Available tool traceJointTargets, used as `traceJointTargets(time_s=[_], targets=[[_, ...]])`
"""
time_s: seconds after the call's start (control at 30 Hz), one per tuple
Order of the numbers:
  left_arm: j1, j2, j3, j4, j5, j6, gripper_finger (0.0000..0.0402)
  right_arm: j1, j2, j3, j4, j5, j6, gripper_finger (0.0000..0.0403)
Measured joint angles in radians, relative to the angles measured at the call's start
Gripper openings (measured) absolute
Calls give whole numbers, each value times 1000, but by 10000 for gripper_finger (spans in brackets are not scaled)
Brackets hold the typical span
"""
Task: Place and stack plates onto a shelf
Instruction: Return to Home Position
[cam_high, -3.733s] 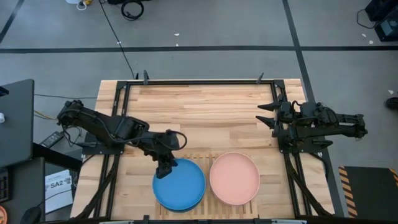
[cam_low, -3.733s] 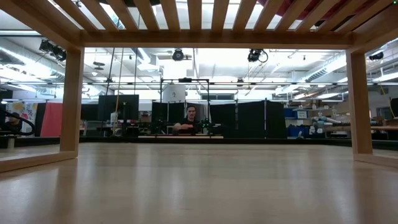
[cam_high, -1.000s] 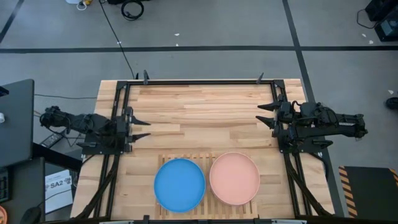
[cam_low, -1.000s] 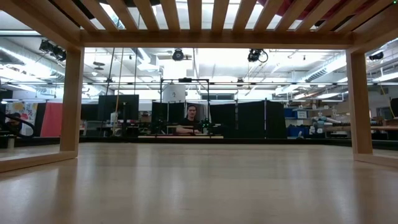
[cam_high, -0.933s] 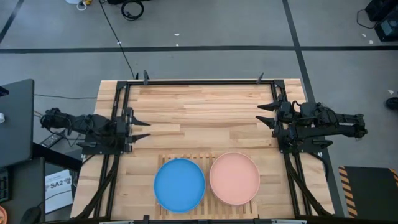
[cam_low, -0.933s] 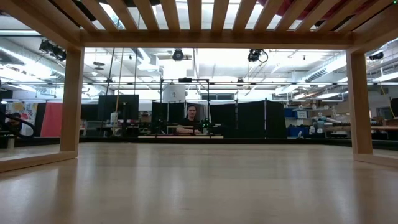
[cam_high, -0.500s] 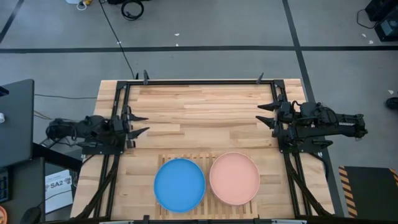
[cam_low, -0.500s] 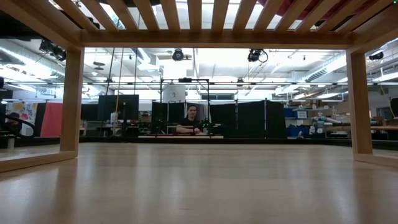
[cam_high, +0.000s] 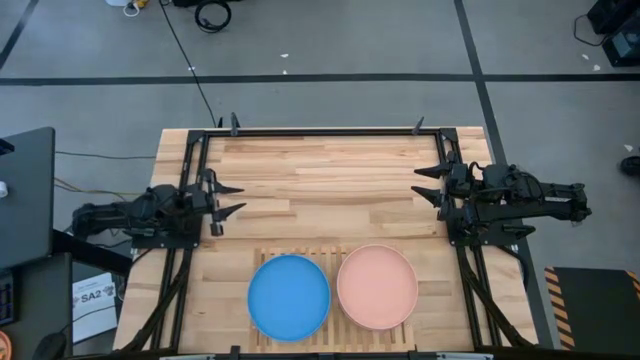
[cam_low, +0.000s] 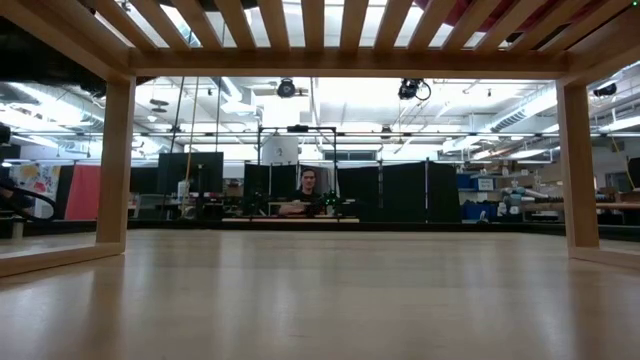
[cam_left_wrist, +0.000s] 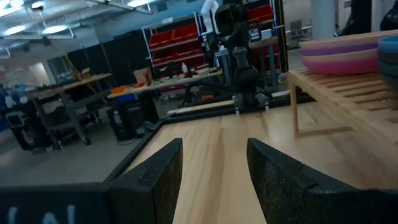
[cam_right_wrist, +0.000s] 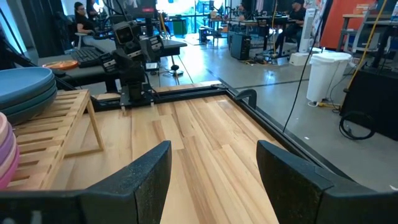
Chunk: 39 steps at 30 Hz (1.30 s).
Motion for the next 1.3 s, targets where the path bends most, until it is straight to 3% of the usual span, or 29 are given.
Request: traceJointTargets(time_s=[0.33, 0.67, 0.87, 1.3], targets=[[54, 1, -91, 63, 35, -94, 185, 0, -22, 0, -1, -20, -21, 240], [56, 7, -92, 68, 68, -86, 185, 0, -146, -2, -67, -48, -16, 240], [56, 7, -92, 70, 69, -90, 185, 0, -185, -73, -52, -48, -18, 241], [56, 8, -93, 64, 71, -95, 185, 0, -186, -265, 209, -43, -16, 241]])
